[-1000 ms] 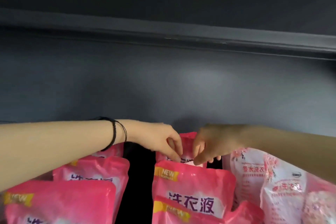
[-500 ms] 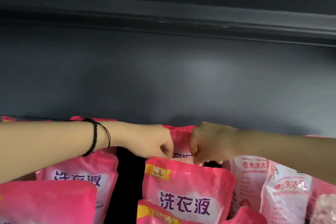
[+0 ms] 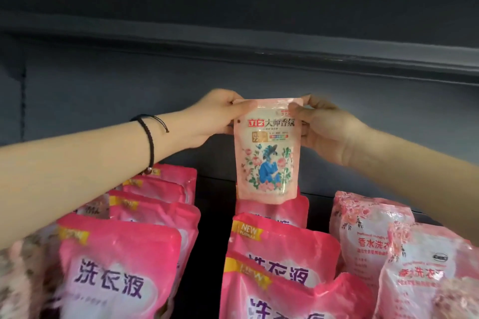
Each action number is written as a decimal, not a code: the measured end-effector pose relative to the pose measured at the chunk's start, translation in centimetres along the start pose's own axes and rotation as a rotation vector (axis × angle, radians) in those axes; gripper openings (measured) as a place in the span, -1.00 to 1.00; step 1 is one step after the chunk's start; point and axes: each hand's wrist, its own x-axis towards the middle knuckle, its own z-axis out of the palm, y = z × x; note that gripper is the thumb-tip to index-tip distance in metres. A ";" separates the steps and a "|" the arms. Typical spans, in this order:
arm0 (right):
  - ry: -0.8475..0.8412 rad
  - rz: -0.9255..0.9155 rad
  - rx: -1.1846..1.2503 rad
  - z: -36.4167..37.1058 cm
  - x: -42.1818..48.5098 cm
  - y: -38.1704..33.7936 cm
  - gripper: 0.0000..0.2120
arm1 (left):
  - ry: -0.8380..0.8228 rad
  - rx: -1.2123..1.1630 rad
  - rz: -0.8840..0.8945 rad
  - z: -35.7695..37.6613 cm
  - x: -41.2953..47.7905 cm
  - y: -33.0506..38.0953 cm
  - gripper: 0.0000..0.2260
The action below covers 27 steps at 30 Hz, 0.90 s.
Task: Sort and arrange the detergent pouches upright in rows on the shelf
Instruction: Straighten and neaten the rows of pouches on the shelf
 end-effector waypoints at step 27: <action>-0.017 -0.142 0.226 26.3 -10.8 -6.1 -0.83 | -0.036 -0.251 0.021 -23.5 -18.3 4.0 -0.95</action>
